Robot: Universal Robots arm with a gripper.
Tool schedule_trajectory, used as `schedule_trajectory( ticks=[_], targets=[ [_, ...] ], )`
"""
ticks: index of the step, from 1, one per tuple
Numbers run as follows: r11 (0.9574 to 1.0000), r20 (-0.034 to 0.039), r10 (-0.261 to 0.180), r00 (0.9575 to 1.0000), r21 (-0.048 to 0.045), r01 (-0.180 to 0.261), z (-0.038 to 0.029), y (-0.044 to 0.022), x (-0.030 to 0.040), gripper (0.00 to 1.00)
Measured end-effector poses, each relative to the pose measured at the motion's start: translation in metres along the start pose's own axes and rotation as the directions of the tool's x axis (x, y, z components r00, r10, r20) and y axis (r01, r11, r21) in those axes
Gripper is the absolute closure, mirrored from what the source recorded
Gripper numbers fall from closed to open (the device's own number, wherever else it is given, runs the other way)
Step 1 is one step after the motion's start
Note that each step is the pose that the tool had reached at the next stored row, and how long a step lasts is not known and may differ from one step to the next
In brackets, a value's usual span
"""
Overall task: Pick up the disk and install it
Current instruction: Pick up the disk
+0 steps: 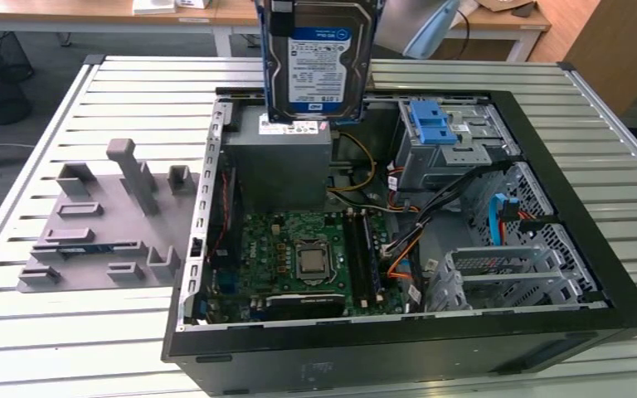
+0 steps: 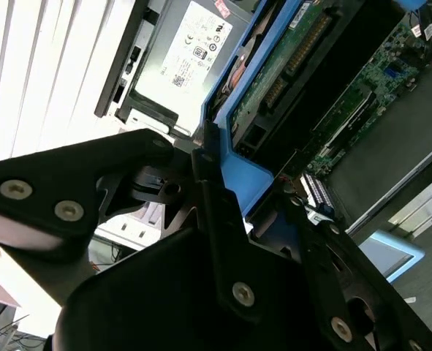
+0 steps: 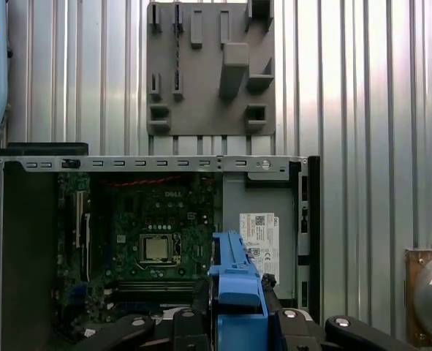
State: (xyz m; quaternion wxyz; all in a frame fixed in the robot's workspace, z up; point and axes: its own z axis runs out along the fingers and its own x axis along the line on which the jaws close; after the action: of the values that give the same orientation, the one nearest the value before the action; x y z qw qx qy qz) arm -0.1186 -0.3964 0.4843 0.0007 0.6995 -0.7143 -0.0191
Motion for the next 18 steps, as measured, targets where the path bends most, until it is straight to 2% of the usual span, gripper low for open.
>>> schedule_trajectory(
  ticks=[2,5,18],
  targets=[
    [1.0,0.0,0.0,1.0,0.0,0.0,-0.0001,-0.0045,-0.0001,0.64],
    [1.0,0.0001,0.0,1.0,0.0,0.0,-0.0002,-0.0072,0.0012,0.64],
    [1.0,0.0001,0.004,1.0,0.0001,-0.004,-0.0004,-0.0082,0.0301,0.64]
  ],
)
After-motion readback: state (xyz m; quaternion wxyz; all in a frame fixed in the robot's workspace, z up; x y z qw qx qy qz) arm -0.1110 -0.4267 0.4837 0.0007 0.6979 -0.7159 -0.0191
